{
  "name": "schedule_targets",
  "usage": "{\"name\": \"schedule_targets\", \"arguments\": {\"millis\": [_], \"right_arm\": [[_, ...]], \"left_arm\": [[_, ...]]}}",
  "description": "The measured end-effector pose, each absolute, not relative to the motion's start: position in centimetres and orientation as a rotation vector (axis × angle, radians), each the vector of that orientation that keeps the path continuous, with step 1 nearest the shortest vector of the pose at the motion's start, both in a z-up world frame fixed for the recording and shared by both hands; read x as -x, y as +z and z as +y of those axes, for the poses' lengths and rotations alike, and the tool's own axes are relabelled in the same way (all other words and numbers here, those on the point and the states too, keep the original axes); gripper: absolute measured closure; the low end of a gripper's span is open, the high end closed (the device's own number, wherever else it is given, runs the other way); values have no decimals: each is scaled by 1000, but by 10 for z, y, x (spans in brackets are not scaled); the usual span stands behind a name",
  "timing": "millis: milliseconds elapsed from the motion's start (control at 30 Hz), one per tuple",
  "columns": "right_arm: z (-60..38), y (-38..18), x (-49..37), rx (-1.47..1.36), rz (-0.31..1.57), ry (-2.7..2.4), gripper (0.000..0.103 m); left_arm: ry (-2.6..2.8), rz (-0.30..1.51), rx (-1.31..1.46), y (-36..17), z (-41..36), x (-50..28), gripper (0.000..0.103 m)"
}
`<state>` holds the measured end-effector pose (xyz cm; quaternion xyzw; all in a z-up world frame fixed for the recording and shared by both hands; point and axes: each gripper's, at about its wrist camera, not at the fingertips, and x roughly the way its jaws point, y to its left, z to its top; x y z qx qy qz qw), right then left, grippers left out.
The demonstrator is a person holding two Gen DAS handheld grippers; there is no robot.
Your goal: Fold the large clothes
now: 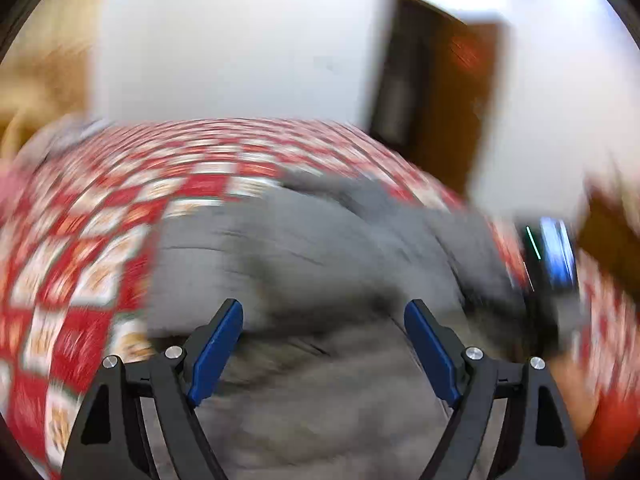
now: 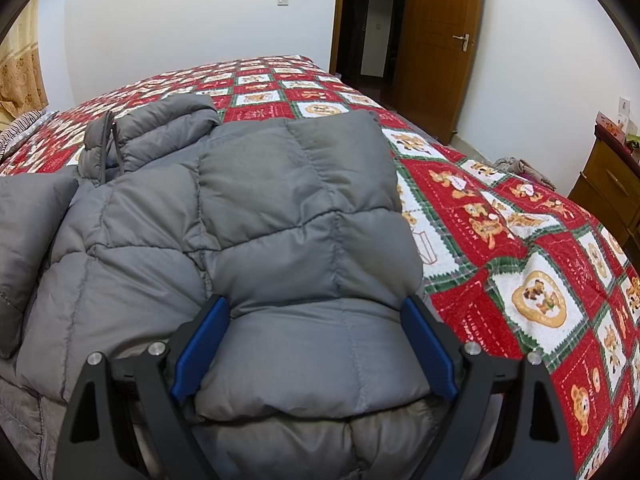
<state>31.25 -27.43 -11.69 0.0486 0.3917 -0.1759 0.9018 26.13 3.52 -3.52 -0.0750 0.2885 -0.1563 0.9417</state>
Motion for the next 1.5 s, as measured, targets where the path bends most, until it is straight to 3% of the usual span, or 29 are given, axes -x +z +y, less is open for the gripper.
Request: {"name": "schedule_targets", "arguments": {"millis": [133,333,533,667,800,867,1100,1133,1167,1200,1233,1267,1400,1500], "right_arm": [[-275,-117,-313,-96,811,-368,13],[-274,-117,-313,-91,813,-373,12],[-269,-116,-315,-48,836,-412,8],[-253,-84,-298,-132,758,-345,12],[-194,-38,-288,-204,637,-94,10],[-155,-28,-294,-161,621,32,3],[-80,-55,-327,-9,721,171,2],[-79,-64,-334,4,760,164,4],[-81,-70,-338,14,788,150,13],[-86,-72,-338,6,803,146,24],[-92,-72,-337,-11,812,148,47],[-102,-68,-334,-48,806,142,57],[-165,-41,-312,-284,707,110,62],[-220,-48,-300,-453,696,55,47]], "left_arm": [[20,653,379,-49,95,-303,20],[76,792,324,-110,91,-328,19],[59,770,366,-114,97,-322,16],[50,756,379,-114,99,-322,15],[37,748,396,-116,102,-321,14],[38,748,394,-116,102,-321,14],[39,745,391,-116,101,-321,14],[41,744,389,-116,101,-321,14],[41,742,387,-117,101,-321,14],[40,741,386,-117,101,-322,13],[39,740,386,-117,101,-322,13],[38,739,387,-117,101,-322,13],[36,738,389,-118,101,-322,13],[28,743,382,-118,100,-324,10]]}}
